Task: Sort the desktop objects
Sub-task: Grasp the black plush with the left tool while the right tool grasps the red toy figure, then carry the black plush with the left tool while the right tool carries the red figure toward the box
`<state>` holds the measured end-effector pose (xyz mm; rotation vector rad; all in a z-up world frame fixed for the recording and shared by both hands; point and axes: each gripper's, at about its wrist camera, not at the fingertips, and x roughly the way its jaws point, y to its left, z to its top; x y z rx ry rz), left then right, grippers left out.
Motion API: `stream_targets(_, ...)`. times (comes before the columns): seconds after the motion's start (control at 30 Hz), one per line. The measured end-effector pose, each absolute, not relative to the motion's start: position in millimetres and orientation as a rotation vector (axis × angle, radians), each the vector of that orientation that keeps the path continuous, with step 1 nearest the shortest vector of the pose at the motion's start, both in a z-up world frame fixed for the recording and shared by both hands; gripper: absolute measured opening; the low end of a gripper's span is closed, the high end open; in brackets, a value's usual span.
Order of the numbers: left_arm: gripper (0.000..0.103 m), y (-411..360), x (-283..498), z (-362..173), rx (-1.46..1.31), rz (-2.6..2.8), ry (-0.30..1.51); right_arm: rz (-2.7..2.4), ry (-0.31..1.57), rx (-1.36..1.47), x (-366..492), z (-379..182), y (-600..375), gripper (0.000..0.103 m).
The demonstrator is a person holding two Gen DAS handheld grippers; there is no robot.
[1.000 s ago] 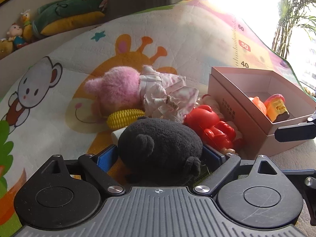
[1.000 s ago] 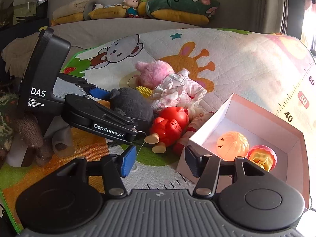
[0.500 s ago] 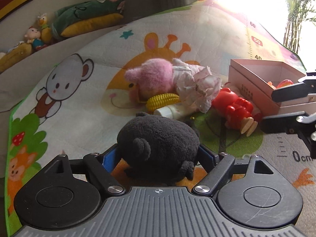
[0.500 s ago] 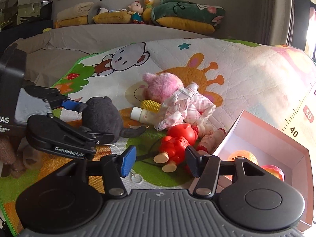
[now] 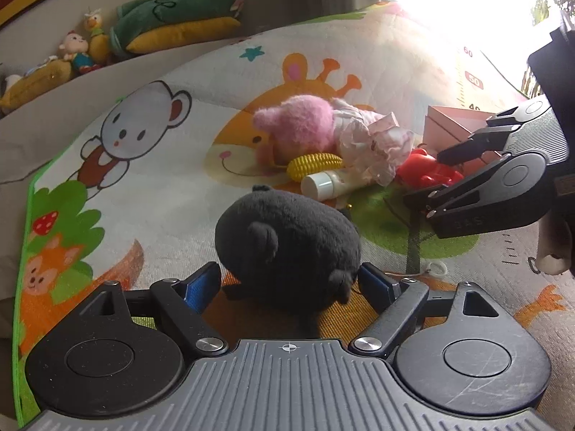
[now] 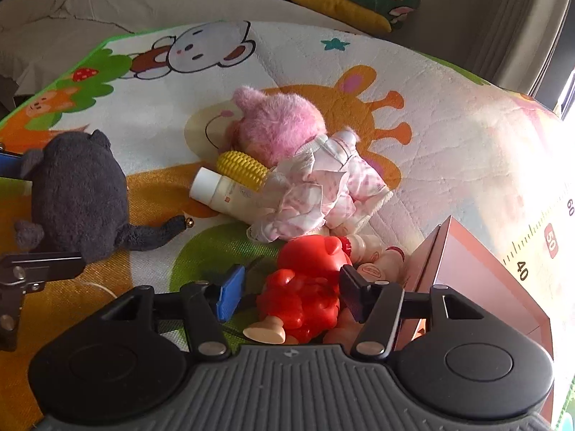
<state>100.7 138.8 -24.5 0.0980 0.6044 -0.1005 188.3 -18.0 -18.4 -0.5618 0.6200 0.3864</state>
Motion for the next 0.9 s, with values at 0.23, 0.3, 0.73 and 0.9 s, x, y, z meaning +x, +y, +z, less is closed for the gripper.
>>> stream_targets(0.23,0.091,147.5,94.8,-16.6,0.018,-0.121,0.582,0.36,0.607,-0.633,197.3,-32.0,-9.1,0.057)
stream_targets(0.3,0.093,149.2,93.0,-11.5,-0.001,-0.133,0.57,0.359,0.587,-0.654,193.7,-31.9,-8.6,0.045)
stream_targets(0.73,0.095,137.4,125.5,4.9,-0.062,-0.047,0.586,0.555,0.627,-0.48,113.1,-16.4,-60.7,0.046)
stream_targets(0.9,0.096,126.1,143.0,-3.2,-0.002,0.011,0.611,0.554,0.637,-0.429,89.6,-16.1,-87.5,0.045)
